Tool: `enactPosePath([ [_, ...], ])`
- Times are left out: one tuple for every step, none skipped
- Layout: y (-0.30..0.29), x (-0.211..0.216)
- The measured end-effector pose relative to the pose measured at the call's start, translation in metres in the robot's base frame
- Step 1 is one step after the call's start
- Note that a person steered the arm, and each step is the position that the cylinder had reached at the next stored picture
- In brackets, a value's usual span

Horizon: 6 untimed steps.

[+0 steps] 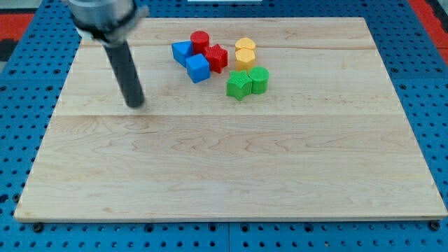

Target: Move green star below blue cube

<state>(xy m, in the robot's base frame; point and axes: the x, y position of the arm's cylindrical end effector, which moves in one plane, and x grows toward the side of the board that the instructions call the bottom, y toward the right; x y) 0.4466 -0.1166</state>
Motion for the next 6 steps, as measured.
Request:
enactPosePath([
  [0.127, 0.010],
  [0.213, 0.005],
  [0.255, -0.042],
  [0.194, -0.066],
  [0.147, -0.066],
  [0.145, -0.053],
])
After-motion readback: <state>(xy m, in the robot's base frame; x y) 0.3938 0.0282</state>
